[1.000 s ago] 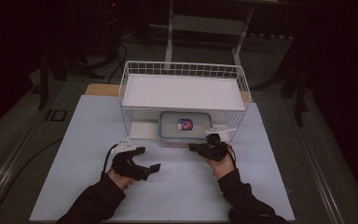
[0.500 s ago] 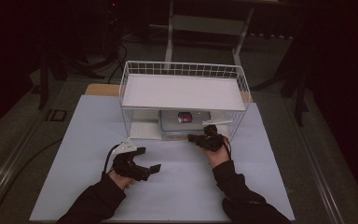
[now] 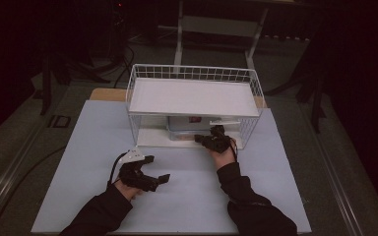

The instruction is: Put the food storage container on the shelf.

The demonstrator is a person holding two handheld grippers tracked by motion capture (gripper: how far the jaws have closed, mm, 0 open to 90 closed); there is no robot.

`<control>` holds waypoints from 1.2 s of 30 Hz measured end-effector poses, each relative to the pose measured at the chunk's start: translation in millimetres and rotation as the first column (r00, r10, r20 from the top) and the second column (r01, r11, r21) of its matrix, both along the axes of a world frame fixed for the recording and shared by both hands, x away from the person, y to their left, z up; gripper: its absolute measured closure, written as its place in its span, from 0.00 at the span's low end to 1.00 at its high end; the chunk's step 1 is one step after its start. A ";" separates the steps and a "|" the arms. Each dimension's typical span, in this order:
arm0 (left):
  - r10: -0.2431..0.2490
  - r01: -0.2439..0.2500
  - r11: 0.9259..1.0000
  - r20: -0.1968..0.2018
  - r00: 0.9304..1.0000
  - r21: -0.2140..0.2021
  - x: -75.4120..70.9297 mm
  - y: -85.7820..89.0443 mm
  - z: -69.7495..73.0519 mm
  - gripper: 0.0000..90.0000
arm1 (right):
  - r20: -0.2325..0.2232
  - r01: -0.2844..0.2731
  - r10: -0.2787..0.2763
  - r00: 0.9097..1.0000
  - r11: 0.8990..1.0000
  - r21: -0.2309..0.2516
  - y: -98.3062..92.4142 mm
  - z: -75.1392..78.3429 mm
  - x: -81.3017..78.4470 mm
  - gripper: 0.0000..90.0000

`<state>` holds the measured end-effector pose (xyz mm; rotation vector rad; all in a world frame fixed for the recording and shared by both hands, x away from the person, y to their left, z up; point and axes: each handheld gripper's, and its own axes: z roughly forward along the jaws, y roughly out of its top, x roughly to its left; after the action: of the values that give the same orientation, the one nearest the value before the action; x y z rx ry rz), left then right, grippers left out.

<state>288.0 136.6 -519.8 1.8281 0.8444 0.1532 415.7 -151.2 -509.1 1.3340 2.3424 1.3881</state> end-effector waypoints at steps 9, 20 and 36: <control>0.006 -0.006 1.000 0.001 1.000 0.007 -0.7 1.5 0.5 0.00 | 0.026 -0.039 0.039 0.999 0.999 0.001 11.9 0.0 -1.2 0.99; -0.012 0.011 1.000 0.027 1.000 0.029 -7.0 -1.9 4.7 0.00 | 0.100 -0.095 0.093 0.991 0.995 0.021 7.5 6.7 -23.7 0.48; -0.013 0.012 1.000 0.054 0.998 0.018 -15.6 1.6 11.1 0.00 | 0.177 -0.153 0.148 0.973 0.988 0.017 -23.4 12.6 -69.6 0.19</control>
<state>272.3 138.2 -508.7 1.8375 0.7959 0.2026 346.0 -174.6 -496.6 1.0116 2.3545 1.5206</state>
